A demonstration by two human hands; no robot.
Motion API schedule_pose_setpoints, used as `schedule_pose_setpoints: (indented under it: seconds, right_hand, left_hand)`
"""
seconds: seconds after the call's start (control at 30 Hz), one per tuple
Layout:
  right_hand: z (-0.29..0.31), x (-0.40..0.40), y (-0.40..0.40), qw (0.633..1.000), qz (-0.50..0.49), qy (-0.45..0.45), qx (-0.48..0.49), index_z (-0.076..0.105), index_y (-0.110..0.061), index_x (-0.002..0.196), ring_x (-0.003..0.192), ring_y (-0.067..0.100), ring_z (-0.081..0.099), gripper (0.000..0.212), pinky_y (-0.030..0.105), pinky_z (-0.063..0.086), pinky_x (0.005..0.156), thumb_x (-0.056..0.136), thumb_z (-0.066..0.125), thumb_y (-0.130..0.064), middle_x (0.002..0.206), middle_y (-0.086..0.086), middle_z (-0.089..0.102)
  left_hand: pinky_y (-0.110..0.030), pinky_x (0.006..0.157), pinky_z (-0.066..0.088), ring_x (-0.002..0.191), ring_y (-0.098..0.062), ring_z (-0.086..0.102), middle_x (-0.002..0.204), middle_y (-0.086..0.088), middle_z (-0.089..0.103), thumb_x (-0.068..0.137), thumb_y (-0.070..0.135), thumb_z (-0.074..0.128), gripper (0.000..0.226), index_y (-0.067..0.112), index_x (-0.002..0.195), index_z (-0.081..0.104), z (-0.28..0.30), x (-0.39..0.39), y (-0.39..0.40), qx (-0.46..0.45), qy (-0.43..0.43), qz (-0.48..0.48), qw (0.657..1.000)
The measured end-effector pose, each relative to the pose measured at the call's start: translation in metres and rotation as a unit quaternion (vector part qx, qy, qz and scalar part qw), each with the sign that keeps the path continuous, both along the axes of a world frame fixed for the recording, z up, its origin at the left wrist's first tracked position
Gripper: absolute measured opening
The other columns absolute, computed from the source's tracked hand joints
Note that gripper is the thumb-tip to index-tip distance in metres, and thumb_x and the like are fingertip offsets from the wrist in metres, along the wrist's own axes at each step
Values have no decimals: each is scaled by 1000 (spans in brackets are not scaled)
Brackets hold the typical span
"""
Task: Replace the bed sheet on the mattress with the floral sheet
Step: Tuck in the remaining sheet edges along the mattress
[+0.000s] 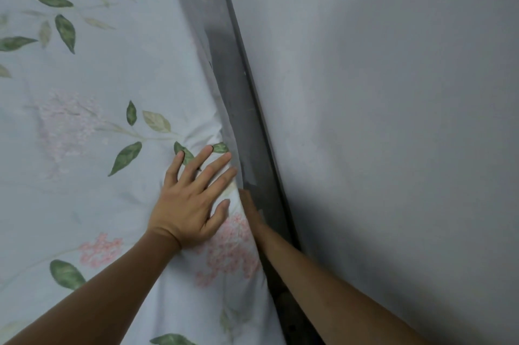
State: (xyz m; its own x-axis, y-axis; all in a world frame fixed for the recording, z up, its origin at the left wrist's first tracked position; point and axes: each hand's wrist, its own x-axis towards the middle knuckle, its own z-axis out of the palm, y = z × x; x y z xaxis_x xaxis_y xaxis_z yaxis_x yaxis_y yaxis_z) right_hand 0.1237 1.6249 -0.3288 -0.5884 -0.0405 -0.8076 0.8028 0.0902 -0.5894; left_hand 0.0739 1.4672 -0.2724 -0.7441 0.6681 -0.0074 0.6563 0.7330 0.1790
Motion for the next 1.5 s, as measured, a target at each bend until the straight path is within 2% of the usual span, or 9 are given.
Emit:
schedule_pose_setpoints:
  seconds: [0.13,0.43,0.57,0.7,0.8,0.97,1.13,1.33,1.5]
  right_hand:
    - [28,-24,3,998,51,-47,9,54,-14,139,105,14,56,64,19,44,78,93,50,-58,133,7,56]
    - [-19,-54,-7,986,15,-155,61,47,-14,139,104,19,46,39,28,43,85,111,36,-40,110,4,48]
    - [-28,-50,-7,989,69,-70,106,52,-6,140,120,30,56,53,34,47,101,106,42,-45,138,12,55]
    - [-8,-35,-6,999,-28,16,31,66,-15,115,91,5,57,18,8,43,81,104,53,-20,96,-6,63]
    - [-1,-27,-1,987,-130,-11,-90,70,-27,97,81,8,61,33,30,50,82,73,66,-50,82,-13,67]
    - [2,-42,-1,994,-81,-32,-61,61,-13,138,101,20,64,45,36,53,91,100,59,-38,110,0,67]
    - [-8,-44,-3,995,-89,-25,-26,63,-13,130,101,23,69,40,35,57,83,96,63,-34,107,0,70]
    - [-17,-60,-7,993,-119,-4,-9,67,-8,94,63,5,62,13,16,46,54,99,57,-15,77,-2,67]
    - [-25,-73,-8,992,-103,-46,-47,55,-16,70,55,6,54,36,19,43,58,105,44,-14,56,-8,58]
  left_hand:
    - [-65,121,20,157,-32,23,165,-5,38,97,50,40,62,21,150,54,-2,0,-1,-9,-4,-7,1000]
    - [-65,122,18,158,-32,17,167,-2,31,97,50,46,64,24,155,47,6,-1,-2,-22,-38,-19,999]
    - [-63,120,23,155,-30,28,161,-2,44,97,47,53,59,23,150,54,24,-5,0,8,-40,-8,999]
    - [-47,109,35,114,-32,60,117,-6,67,96,33,51,29,15,107,72,45,-64,13,42,14,-89,995]
    - [-42,103,40,89,-27,51,82,-3,54,95,34,47,33,14,74,62,50,-130,26,-13,27,-120,992]
    - [-38,104,37,77,-17,44,70,9,51,100,50,21,61,23,67,64,45,-165,33,-182,3,-178,967]
    - [-38,100,42,74,-11,56,73,8,65,99,65,13,75,24,74,71,45,-168,56,-297,-35,-211,931]
    - [-36,87,40,62,-14,49,59,4,58,86,52,8,68,19,55,58,69,-162,43,-206,29,-209,956]
    - [-36,83,38,60,-15,46,54,4,53,88,50,15,60,18,50,49,79,-162,40,-172,51,-214,960]
